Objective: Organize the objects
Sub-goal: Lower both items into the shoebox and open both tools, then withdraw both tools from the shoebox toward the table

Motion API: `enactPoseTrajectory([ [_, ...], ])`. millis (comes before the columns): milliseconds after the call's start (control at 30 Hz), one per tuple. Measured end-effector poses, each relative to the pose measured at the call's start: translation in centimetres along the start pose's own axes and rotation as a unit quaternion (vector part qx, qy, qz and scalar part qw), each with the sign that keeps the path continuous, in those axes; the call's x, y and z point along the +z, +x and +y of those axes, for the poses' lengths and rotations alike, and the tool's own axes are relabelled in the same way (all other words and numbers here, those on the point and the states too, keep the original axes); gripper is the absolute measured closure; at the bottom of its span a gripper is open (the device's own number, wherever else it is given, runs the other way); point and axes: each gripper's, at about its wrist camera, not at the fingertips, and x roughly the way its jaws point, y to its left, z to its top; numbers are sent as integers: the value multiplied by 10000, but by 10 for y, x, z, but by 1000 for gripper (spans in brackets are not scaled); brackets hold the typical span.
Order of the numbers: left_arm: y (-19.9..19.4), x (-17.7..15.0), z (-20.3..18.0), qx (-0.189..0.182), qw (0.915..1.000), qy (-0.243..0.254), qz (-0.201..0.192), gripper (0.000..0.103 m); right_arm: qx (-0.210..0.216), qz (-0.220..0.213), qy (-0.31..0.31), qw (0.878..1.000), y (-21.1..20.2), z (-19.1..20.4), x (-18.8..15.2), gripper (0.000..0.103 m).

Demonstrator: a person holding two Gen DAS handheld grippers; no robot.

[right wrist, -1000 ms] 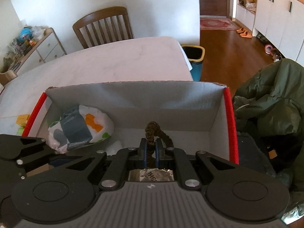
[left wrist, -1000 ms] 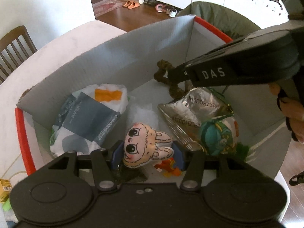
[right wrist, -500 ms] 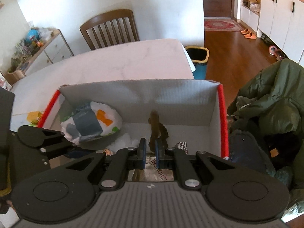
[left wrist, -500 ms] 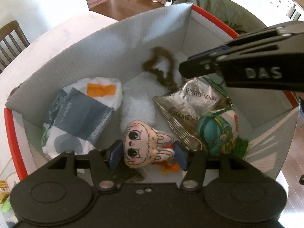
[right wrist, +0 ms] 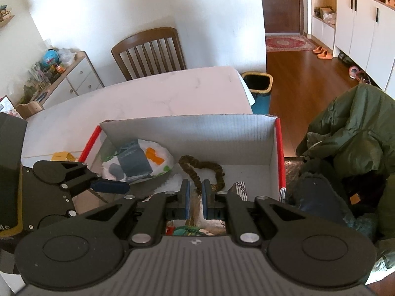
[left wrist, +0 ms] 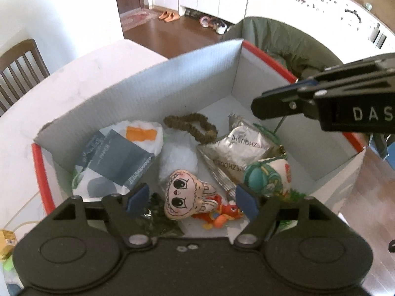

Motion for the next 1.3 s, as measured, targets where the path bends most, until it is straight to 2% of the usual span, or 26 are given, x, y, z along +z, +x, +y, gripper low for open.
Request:
enactPoseTrajectory([
  [333,-25,-13,-2,79,9988,-127,-462,24,148,-209,65,9996,-27,16,-4,93],
  [633,-65,-31,8,108,9953,-303,-914,21,142,-392,31,9991,-46,38,-11,93],
  [1033,-118,-57,30,199,9889,-480,-1391,16,109,-777,53,9969,-71,75,-23,92],
  [1300,-143,-75,51,242,9849,-624,-1595,13,65,-832,133,9964,-71,103,-33,89],
])
